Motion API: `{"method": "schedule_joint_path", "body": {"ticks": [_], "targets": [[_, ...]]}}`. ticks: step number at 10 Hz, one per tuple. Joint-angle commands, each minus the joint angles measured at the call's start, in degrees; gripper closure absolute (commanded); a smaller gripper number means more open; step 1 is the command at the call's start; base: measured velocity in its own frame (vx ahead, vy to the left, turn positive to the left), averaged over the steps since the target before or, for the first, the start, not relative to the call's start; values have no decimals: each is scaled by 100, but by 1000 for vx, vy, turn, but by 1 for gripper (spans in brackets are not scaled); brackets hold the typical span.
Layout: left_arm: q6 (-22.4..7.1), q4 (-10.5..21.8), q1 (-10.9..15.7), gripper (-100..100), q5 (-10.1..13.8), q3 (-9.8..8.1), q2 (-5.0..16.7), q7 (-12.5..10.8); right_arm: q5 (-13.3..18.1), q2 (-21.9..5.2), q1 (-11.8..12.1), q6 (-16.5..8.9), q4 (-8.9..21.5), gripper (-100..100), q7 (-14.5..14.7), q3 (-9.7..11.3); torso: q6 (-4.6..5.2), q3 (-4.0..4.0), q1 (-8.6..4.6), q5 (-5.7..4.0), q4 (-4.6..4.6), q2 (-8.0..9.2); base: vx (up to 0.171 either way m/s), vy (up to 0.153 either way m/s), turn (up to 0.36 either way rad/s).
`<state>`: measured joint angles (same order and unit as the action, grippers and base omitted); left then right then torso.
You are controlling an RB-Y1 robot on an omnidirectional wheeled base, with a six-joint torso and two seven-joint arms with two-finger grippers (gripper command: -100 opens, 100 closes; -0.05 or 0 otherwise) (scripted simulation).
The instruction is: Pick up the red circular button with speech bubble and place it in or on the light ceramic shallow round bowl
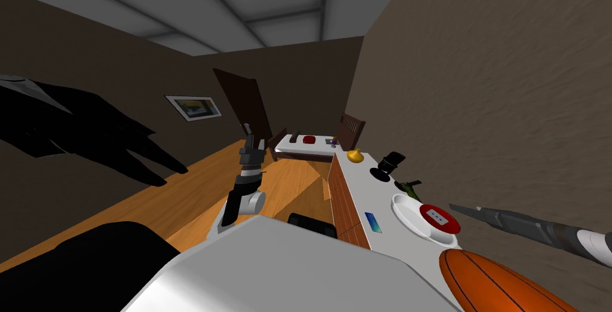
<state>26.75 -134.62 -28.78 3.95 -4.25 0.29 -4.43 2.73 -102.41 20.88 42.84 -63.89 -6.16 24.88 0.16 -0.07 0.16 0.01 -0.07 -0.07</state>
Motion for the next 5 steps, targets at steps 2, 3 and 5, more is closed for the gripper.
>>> {"method": "schedule_joint_path", "body": {"ticks": [2, 3, 5], "targets": [[0, 0, 0, 0, 0, 0, 0, 0, 55, -62, -88, 82, 47, -100, -87, 19, -1, -1, 0, 0, 0, -1, -11, 3, -18], [0, 0, 0, 0, 0, 0, 0, 0, 64, -68, -99, 100, 53, 0, -112, 22, -1, -3, -2, -2, -1, -4, 0, 0, 0], [0, 0, 0, 0, 0, 0, 0, 0, 63, -67, -98, 98, 53, 0, -110, 21, -1, -5, -3, -2, -2, -7, 0, 0, 0]]}}
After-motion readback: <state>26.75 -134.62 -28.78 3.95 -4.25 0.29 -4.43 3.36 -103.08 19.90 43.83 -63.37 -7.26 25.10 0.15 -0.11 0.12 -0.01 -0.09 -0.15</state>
